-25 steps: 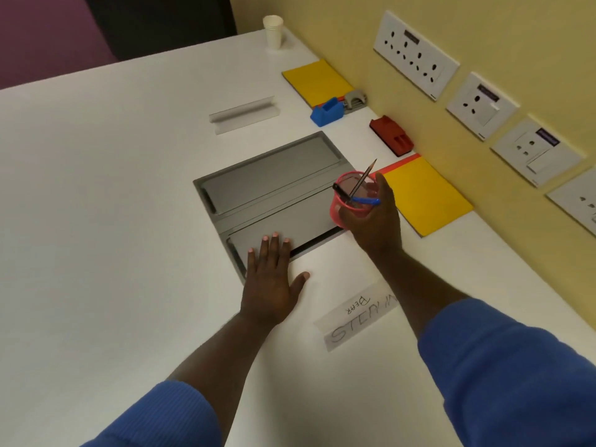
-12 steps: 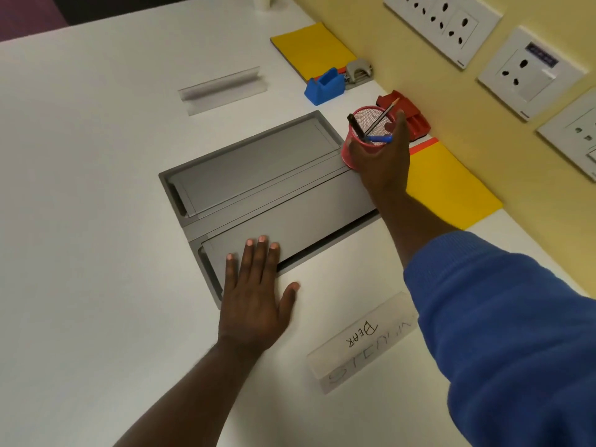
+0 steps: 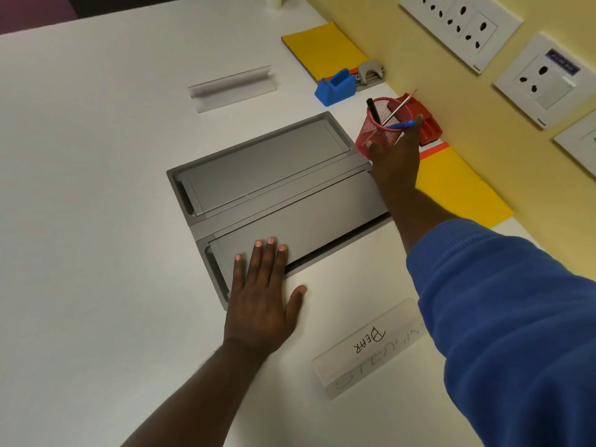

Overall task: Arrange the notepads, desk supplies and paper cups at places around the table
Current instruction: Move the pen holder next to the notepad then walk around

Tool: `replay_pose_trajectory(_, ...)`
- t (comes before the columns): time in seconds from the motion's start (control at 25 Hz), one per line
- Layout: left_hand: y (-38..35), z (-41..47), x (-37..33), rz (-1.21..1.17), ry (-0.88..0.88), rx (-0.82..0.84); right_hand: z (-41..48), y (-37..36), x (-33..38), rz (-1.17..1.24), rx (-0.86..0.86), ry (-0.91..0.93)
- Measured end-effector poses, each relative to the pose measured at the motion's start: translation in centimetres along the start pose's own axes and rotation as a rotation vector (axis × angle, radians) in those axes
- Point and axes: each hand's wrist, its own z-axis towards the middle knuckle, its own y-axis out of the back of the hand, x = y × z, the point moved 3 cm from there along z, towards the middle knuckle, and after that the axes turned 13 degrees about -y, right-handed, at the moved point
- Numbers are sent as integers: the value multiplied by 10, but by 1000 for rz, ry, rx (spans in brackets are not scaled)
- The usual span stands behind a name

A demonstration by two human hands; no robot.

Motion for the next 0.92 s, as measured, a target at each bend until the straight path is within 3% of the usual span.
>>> replay_pose_trajectory(0.36, -6, 0, 2, 18, -9, -32, -13, 3, -5, -177, -76, 29)
replay_pose_trajectory(0.56, -4, -1, 1, 39, -17, -7, -69, 15, -16, -297, -4, -15)
replay_pose_trajectory(0.72, 14, -7, 0, 47, 1, 90, -128, 39, -23, -492, 75, 92)
replay_pose_trajectory(0.92, 64, -16, -13, 35, 35, 58, -192, 66, -21, -613, 118, 204)
